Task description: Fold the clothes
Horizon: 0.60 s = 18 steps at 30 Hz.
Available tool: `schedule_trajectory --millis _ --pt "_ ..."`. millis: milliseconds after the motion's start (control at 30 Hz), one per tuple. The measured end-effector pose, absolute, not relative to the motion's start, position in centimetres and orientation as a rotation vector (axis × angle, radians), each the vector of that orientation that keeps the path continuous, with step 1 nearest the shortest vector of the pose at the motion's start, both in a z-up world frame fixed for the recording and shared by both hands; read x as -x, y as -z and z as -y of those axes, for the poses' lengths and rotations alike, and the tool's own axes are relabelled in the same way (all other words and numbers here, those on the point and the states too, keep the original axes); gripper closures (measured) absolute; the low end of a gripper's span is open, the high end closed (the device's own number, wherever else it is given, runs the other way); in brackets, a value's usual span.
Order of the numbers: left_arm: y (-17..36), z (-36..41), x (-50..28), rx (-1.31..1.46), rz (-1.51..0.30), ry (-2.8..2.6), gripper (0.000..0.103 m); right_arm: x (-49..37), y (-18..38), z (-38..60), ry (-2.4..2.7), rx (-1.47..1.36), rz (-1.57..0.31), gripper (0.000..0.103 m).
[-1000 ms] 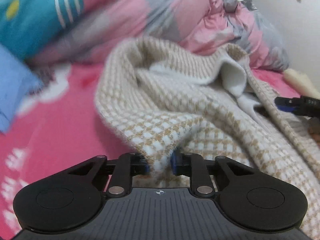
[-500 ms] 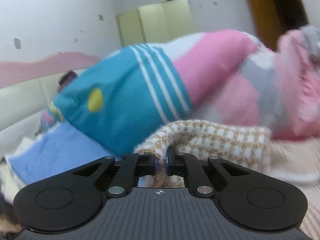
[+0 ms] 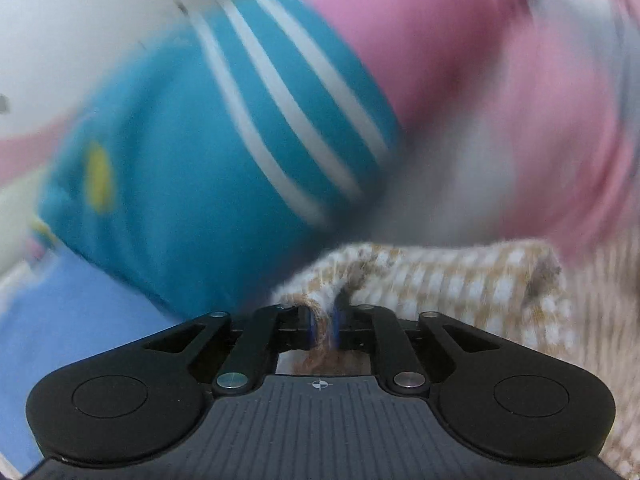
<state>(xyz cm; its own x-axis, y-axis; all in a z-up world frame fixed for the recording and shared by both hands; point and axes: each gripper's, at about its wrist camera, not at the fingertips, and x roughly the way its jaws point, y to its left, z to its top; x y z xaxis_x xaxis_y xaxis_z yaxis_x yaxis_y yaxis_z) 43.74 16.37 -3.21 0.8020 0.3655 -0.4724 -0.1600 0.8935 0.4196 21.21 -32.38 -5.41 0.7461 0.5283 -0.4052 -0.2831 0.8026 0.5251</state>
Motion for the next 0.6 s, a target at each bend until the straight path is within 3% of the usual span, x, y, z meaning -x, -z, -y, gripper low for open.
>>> schedule_trajectory --millis 33,133,167,233,600 --pt "4.6 -16.1 -44.1 -0.395 -0.645 -0.29 0.068 -21.2 5.4 32.4 -0.462 -0.458 -0.573 0.03" --pt "5.5 -16.3 -43.6 -0.353 -0.717 -0.316 0.057 -21.2 5.4 32.5 -0.464 -0.465 -0.572 0.03" --pt "5.0 -16.6 -43.1 -0.32 -0.714 -0.317 0.043 -21.3 5.4 32.5 -0.465 -0.468 -0.571 0.03" --pt "3.6 -17.3 -41.8 -0.253 -0.734 -0.304 0.026 -21.3 5.5 32.6 -0.467 -0.474 -0.571 0.03" --pt "-4.8 -14.7 -27.3 -0.039 -0.61 -0.048 0.023 -21.6 5.3 32.6 -0.47 -0.481 -0.577 0.029"
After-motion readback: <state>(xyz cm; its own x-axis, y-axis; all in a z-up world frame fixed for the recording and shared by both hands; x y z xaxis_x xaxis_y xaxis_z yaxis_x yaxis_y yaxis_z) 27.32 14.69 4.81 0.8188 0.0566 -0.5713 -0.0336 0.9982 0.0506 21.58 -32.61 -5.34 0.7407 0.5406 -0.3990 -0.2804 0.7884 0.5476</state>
